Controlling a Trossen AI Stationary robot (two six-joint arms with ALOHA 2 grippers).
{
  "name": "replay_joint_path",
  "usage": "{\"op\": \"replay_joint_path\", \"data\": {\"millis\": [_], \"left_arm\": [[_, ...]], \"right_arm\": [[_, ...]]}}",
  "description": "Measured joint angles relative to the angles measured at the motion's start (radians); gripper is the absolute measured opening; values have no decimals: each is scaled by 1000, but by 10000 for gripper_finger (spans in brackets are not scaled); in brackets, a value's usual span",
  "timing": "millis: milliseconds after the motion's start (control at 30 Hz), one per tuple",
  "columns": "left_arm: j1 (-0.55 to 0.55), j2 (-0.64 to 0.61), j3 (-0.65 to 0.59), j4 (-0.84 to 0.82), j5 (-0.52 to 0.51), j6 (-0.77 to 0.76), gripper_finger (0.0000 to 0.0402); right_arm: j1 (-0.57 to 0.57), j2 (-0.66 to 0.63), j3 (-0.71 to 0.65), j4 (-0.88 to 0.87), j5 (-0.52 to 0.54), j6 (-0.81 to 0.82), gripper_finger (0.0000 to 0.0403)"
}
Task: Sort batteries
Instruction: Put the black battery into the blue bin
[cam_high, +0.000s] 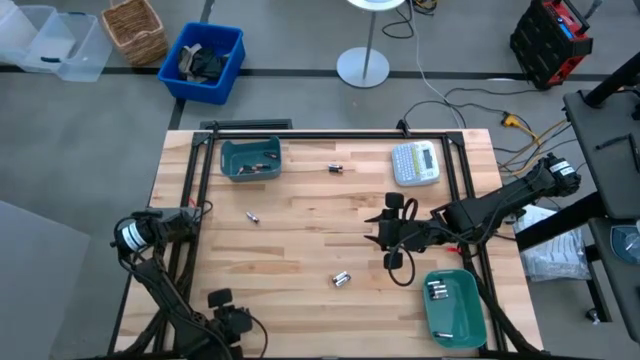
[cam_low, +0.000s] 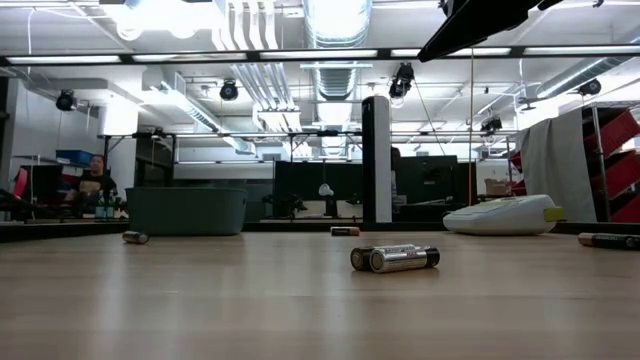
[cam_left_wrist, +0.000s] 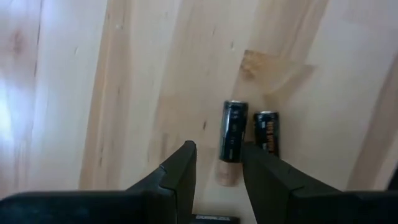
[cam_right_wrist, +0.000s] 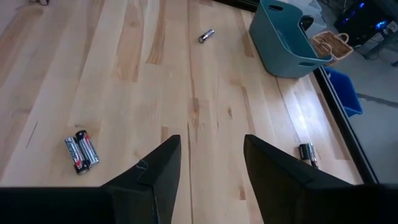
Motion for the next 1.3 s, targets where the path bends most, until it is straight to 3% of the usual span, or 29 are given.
{"op": "replay_joint_path", "data": {"millis": [567,800,1300], "left_arm": [[0,-100,-42,-63,-61,57,110],[3,-129,-173,78,-74,59,110],[3,-142,-334,184,-151,78,110]], "right_arm": [[0,0,0,0,0,0,167],[0,0,0,0,0,-3,167],[0,0,0,0,0,7,173]]}}
